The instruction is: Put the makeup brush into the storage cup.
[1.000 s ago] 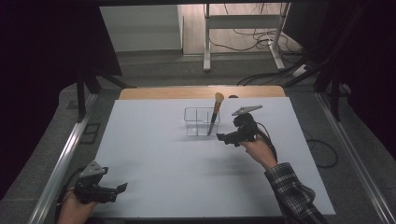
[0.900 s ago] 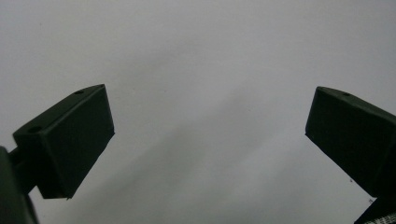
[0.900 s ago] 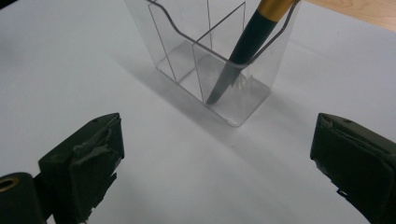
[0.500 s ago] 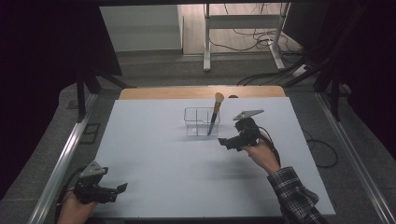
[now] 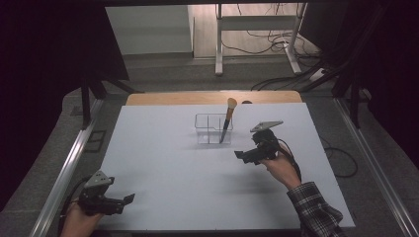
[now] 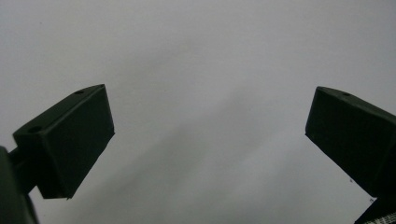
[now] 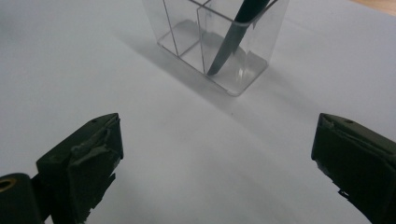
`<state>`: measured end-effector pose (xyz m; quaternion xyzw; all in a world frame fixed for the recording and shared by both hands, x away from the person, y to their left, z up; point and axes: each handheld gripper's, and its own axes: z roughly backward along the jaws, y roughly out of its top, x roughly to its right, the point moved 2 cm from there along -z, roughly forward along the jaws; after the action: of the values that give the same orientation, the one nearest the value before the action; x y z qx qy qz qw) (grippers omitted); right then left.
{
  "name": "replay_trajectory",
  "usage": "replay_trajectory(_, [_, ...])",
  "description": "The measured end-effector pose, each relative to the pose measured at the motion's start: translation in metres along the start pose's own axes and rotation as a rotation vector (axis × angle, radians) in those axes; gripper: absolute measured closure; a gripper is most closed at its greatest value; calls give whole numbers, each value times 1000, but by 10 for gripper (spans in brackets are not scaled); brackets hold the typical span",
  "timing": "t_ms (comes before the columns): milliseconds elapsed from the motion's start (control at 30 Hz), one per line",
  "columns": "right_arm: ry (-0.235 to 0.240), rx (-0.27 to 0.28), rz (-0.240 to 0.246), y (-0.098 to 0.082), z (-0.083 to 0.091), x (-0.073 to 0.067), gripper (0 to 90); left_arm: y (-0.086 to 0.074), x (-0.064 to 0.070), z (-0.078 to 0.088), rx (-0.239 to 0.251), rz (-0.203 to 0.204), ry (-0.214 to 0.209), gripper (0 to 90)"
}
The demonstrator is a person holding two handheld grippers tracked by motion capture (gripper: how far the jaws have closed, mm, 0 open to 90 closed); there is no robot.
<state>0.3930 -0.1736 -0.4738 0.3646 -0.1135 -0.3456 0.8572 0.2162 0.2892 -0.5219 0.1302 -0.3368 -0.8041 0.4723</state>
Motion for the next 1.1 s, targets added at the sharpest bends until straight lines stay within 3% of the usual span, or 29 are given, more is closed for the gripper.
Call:
replay_trajectory(633, [-2, -20, 27, -16, 5, -7, 19, 0, 0, 0, -1, -1, -2, 17])
replay_trajectory(1100, [-5, -10, 4, -26, 18, -9, 4, 0, 0, 0, -2, -1, -2, 17])
